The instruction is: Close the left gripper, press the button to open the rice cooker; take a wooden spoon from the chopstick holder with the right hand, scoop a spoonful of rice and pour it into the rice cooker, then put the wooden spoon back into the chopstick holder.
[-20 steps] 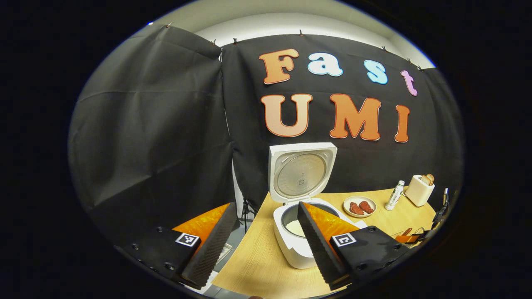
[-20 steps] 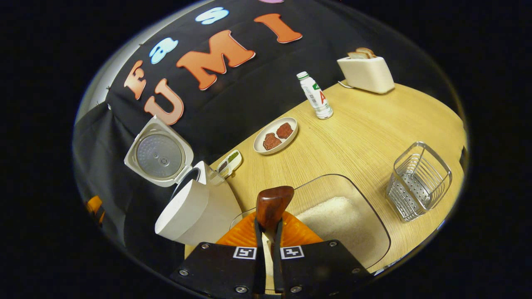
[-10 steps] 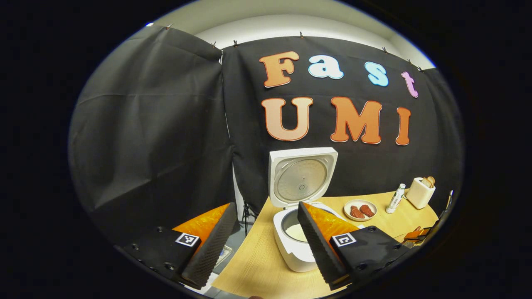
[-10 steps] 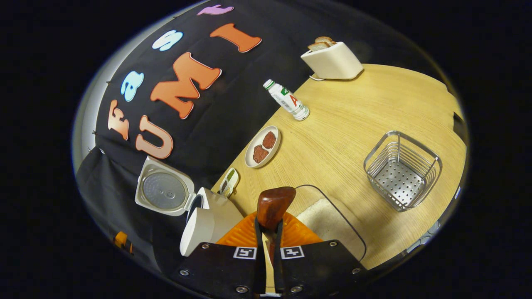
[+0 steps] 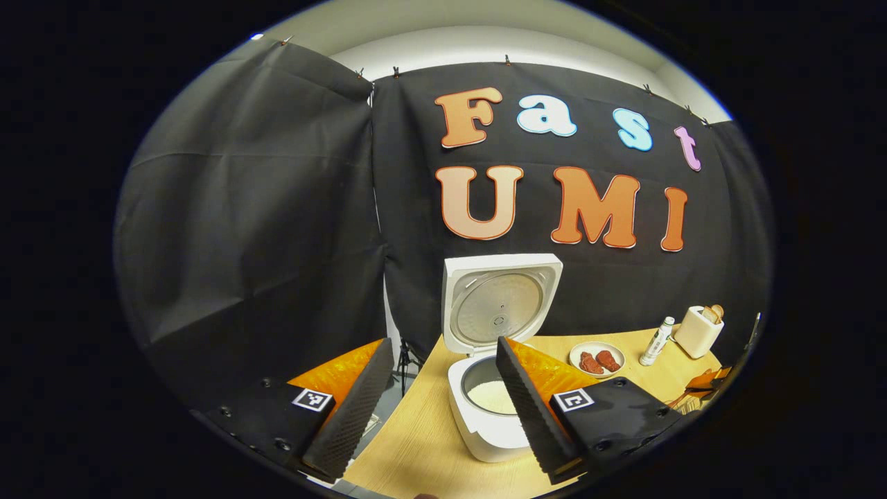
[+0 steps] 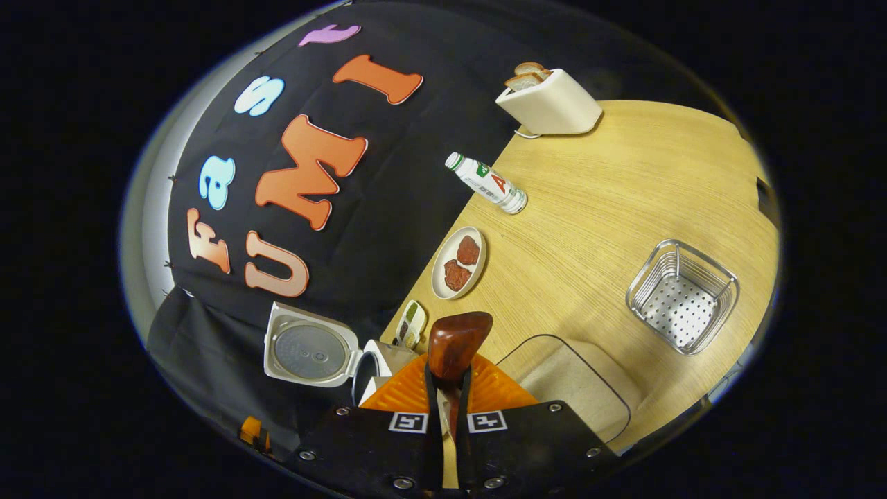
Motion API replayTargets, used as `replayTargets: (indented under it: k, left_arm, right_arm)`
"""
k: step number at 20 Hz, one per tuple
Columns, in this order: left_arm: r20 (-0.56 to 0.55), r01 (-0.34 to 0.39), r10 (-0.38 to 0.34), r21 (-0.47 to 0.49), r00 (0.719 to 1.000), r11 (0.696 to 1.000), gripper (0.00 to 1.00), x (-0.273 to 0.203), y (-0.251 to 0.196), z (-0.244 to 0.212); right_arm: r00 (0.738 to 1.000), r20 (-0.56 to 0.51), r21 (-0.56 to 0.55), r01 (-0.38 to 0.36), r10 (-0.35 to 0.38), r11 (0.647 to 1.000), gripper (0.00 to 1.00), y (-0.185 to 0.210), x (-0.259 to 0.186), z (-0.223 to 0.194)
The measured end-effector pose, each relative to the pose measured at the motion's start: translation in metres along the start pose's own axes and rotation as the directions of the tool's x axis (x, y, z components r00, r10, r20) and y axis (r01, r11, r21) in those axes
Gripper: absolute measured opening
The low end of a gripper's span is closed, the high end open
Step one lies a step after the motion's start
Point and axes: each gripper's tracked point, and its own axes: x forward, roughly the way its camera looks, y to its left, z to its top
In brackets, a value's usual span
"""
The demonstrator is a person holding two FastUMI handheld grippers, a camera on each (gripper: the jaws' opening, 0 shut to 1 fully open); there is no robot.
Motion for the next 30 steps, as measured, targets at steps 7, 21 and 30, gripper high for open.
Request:
replayTargets:
  k: [7, 21, 30]
  left_arm:
    - [-0.002, -0.014, 0.014, -0.023, 1.0, 1.0, 1.0, 0.018, 0.006, 0.004]
    - [0.0, -0.021, 0.021, -0.039, 1.0, 0.999, 1.0, 0.025, 0.017, 0.001]
    - [-0.011, 0.032, -0.032, -0.003, 0.999, 0.999, 1.0, 0.017, 0.017, -0.007]
  right_arm:
    - [0.994, -0.005, 0.078, -0.105, 0.105, 0.991, 0.07, 0.063, 0.014, 0.016]
    - [0.969, -0.051, 0.11, -0.236, 0.242, 0.966, 0.07, 0.17, 0.087, -0.002]
    - [0.965, -0.013, -0.068, -0.262, 0.261, 0.963, 0.07, 0.233, 0.123, -0.02]
